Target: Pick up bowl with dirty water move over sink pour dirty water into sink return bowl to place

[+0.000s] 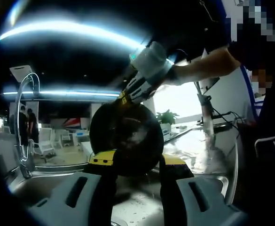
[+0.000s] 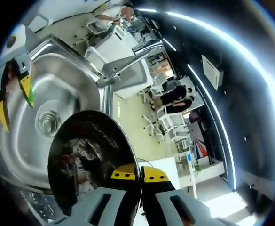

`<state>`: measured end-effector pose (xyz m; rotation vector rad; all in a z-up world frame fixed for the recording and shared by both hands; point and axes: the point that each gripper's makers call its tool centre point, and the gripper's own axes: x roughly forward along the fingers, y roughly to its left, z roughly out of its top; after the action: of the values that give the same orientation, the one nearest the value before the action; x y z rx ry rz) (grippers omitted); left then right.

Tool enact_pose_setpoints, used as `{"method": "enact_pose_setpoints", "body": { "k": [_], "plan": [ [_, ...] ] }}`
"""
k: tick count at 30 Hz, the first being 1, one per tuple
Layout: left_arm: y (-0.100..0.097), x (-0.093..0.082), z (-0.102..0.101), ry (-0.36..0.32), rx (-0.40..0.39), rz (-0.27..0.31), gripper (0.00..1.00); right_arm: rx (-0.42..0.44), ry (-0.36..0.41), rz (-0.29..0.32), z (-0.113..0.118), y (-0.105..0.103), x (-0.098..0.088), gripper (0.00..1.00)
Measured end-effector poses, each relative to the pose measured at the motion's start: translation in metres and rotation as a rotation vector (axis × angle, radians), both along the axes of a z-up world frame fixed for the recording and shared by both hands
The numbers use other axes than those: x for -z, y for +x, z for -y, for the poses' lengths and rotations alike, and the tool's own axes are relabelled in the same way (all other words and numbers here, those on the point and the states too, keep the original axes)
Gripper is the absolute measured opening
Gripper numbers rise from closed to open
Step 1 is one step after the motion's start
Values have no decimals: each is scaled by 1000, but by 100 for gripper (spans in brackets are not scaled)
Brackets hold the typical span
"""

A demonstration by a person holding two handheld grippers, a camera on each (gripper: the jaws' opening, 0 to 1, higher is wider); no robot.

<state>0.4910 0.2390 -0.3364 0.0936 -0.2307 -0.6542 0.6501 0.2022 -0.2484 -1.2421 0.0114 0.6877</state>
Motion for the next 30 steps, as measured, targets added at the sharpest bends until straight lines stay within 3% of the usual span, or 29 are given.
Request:
{"method": "enact_pose_setpoints", "body": {
  "k": [7, 15, 25, 27, 30],
  "plan": [
    [1, 1, -1, 2, -5, -5, 34, -29, -16, 14, -2, -9, 2, 0],
    [3, 2, -2, 1, -16, -13, 34, -81, -59, 84, -7, -17, 2, 0],
    [3, 3, -2, 9, -18, -17, 34, -103, -93, 104, -5, -23, 4, 0],
    [3, 4, -1, 16, -16, -18, 34, -113, -91, 145, -7, -24, -1, 0],
    [2, 5, 0, 27, -12, -19, 34, -111, -71, 141, -8, -25, -1, 0]
  ]
}}
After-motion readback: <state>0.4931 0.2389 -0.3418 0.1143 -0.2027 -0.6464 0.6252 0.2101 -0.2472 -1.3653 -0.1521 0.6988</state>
